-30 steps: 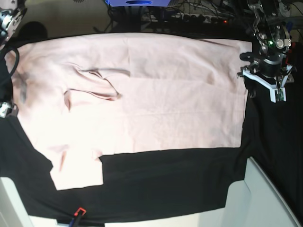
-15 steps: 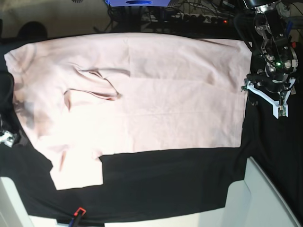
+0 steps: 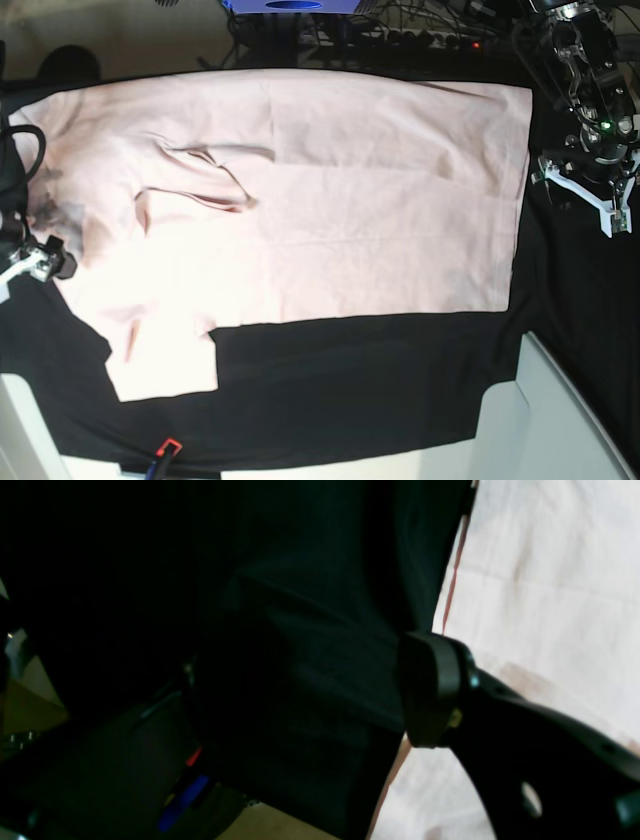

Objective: Fold the T-shirt properly
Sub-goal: 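Release the shirt and move both grippers down along the shirt's side edges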

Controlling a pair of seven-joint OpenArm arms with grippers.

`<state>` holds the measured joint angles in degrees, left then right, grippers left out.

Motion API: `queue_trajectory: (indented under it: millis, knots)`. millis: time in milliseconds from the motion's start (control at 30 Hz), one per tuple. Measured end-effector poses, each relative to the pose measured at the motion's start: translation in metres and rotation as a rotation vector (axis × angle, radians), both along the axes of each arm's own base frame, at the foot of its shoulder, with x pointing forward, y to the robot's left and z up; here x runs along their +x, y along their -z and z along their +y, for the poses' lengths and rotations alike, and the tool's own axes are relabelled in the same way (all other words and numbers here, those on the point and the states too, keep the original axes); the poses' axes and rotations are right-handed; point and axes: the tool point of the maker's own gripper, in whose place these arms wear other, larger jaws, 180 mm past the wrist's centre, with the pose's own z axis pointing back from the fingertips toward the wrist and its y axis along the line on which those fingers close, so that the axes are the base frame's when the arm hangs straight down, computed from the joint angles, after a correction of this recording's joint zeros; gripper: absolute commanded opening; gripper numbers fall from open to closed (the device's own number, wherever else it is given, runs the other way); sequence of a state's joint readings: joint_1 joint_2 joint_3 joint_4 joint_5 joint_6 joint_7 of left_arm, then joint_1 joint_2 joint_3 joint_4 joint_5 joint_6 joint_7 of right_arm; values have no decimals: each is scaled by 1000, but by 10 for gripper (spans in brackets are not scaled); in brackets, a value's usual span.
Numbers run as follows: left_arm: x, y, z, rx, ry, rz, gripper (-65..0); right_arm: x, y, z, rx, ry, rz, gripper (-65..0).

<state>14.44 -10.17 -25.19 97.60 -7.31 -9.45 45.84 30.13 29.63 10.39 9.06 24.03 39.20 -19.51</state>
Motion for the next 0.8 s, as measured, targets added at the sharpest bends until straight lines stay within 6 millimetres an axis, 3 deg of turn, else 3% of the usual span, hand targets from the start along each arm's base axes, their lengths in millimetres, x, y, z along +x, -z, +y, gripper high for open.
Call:
queue_trajectory:
  millis: [133, 200, 467, 567, 800]
  knots:
    - [-3, -1, 4, 5, -10, 2, -178, 0, 4, 9, 12, -3, -13, -112]
    - [-2, -2, 5, 8, -8, 1, -178, -1, 5, 9, 7, -13, -7, -145]
    - [0, 0, 2, 0, -2, 0, -168, -6, 9, 11, 5, -20, 15, -506]
    - [12, -2, -1, -16, -5, -24, -168, -6, 9, 10, 4, -20, 15, -635]
    - [40, 10, 3, -75, -45, -33, -148, -6, 9, 12, 6, -22, 17, -649]
